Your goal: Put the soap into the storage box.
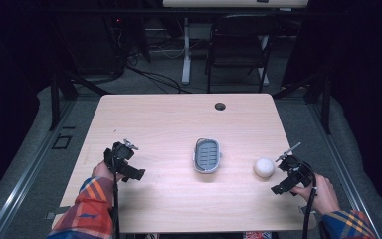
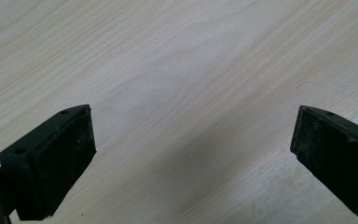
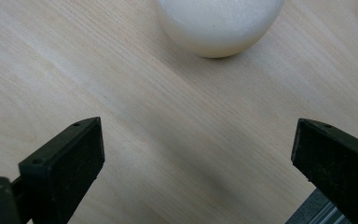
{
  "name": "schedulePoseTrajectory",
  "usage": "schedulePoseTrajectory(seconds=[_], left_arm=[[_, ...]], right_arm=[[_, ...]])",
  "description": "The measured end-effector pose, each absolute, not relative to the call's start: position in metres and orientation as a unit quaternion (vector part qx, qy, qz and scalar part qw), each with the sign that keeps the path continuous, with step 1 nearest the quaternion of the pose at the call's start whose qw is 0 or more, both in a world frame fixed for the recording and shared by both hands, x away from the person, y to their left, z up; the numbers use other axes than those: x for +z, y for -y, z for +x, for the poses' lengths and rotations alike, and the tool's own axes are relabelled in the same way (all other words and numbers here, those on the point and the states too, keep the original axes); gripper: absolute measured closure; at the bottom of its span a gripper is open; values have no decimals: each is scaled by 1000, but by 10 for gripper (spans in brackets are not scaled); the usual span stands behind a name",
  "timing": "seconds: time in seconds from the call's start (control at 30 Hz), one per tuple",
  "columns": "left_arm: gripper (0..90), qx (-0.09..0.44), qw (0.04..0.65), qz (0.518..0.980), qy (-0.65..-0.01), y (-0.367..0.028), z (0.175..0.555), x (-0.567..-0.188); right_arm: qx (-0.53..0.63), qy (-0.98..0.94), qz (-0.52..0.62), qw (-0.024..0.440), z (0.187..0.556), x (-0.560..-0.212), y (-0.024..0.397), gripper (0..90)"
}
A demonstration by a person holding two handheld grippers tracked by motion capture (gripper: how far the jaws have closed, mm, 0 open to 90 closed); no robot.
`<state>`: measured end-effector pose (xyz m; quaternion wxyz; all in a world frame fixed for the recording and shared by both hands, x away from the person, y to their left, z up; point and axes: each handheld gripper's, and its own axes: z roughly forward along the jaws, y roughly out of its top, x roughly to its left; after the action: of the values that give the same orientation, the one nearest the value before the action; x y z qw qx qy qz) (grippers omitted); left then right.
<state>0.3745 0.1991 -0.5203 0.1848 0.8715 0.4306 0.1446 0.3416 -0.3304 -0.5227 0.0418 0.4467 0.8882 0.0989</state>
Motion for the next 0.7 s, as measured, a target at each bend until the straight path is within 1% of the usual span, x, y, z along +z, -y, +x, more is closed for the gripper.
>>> schedulePoseTrajectory(seconds=[0.4, 0.57, 0.6, 0.7], left_arm=[[0, 144, 176, 877, -423, -194, 373, -521], [0, 142, 176, 879, -420, -195, 373, -521], [0, 141, 176, 879, -420, -195, 373, -521], [0, 141, 178, 879, -420, -195, 373, -520]], right_arm=[[114, -886, 448, 44, 337, -521, 328, 22], [102, -891, 441, 38, 339, -519, 329, 17], [110, -884, 451, 47, 338, -521, 327, 17], [90, -895, 436, 38, 340, -519, 328, 15]])
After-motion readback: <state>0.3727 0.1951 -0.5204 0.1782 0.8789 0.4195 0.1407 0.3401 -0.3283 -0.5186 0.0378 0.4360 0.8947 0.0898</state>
